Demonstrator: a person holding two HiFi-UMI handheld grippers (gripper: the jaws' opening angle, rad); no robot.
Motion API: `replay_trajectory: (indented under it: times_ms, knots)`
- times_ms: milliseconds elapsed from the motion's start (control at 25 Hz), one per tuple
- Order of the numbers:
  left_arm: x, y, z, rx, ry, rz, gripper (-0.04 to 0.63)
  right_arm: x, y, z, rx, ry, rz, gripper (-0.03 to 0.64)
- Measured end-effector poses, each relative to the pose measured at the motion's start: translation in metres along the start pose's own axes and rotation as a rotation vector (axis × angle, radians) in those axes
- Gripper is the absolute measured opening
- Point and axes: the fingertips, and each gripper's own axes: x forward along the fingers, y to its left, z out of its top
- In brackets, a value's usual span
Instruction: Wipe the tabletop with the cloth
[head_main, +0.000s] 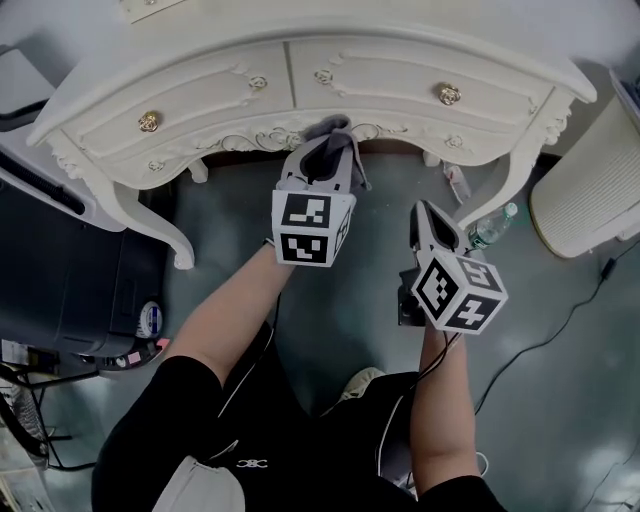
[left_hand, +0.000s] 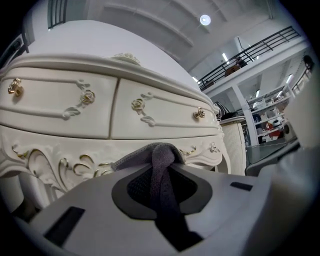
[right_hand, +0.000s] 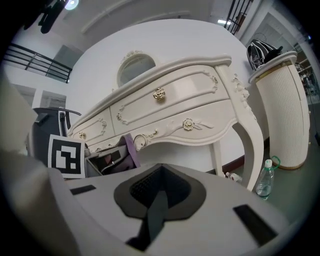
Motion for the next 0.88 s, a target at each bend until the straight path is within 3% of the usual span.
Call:
replay_trajectory:
  times_ms: [120,280,640,880]
  knots:
    - [0.006,-0.013,0.008,0.030,-0.036,-0.005,0.064,-0.004,-0.013,0.009,0.048,-0.025,-0.003,0.003]
    - [0.021,-0.042,0.018,0.052,-0.042,-0.076,0.064,-0.004,-0.032,0.018,0.149,-0.072,0.003,0.003]
    - [0.050,-0.109,0.028,0.125,-0.029,-0.201,0.064,0.004,-0.086,0.007,0.161,-0.069,-0.103,0.003]
    - [0.055,-0.115,0.040,0.087,-0.087,-0.148,0.064,-0.014,-0.117,0.014,0.187,-0.098,-0.156,0.003]
